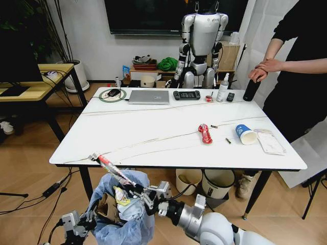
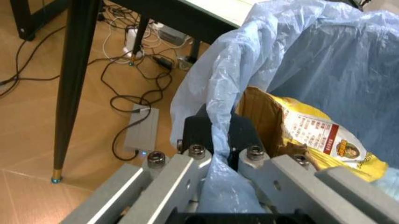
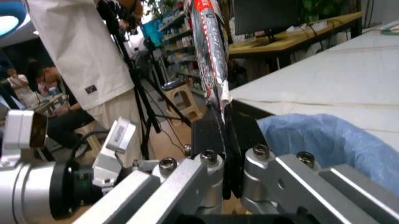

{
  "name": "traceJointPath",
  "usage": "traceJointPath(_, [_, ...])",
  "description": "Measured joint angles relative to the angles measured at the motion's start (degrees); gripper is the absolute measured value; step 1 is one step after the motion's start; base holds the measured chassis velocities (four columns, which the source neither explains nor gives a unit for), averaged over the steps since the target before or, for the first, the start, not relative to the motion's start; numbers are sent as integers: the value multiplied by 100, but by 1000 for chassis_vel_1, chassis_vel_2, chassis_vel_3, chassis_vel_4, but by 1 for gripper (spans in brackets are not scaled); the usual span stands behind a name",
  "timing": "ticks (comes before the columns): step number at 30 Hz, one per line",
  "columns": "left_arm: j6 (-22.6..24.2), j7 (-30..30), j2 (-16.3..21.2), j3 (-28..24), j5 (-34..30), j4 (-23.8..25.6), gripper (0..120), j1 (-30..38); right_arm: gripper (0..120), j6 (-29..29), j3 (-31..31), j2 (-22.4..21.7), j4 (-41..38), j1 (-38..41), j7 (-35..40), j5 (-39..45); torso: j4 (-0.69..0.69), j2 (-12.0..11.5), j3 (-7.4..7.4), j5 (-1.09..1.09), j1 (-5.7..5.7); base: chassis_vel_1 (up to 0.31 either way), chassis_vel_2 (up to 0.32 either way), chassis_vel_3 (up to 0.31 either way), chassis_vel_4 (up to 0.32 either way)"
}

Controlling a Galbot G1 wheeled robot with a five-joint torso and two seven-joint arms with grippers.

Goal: Pick up the trash bin and place the trash from the table into it.

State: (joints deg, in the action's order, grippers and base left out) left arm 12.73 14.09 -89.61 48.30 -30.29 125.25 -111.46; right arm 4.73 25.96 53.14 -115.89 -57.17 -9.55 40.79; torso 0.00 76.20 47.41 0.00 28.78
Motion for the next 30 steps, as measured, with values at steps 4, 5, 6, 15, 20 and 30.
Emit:
traceJointPath(4, [2,-2,-4,-9,17,8,0,-1,0,-44,81,30,217,90,22,-155,0,0,0,0,0,0,0,0,0])
traceJointPath(5, [1,-2,-5,-11,17,8,0,-3,0,-51,87,35,258,91,24,-176,0,0,0,0,0,0,0,0,0])
traceJointPath(6, [2,-2,-6,-13,19,8,0,-4,0,-58,94,43,310,90,25,-213,0,0,1,0,0,0,0,0,0])
traceJointPath(15, [1,0,7,-18,20,1,0,13,0,-65,86,87,385,42,17,-343,0,0,1,0,0,0,0,0,0])
traceJointPath(20, [1,1,16,-19,15,-15,0,28,9,-75,58,66,343,45,-25,-347,0,0,1,0,0,0,0,0,0])
traceJointPath(30, [3,1,23,-21,-2,-37,0,36,42,68,-21,74,385,13,-35,-501,0,0,1,0,0,0,0,0,0])
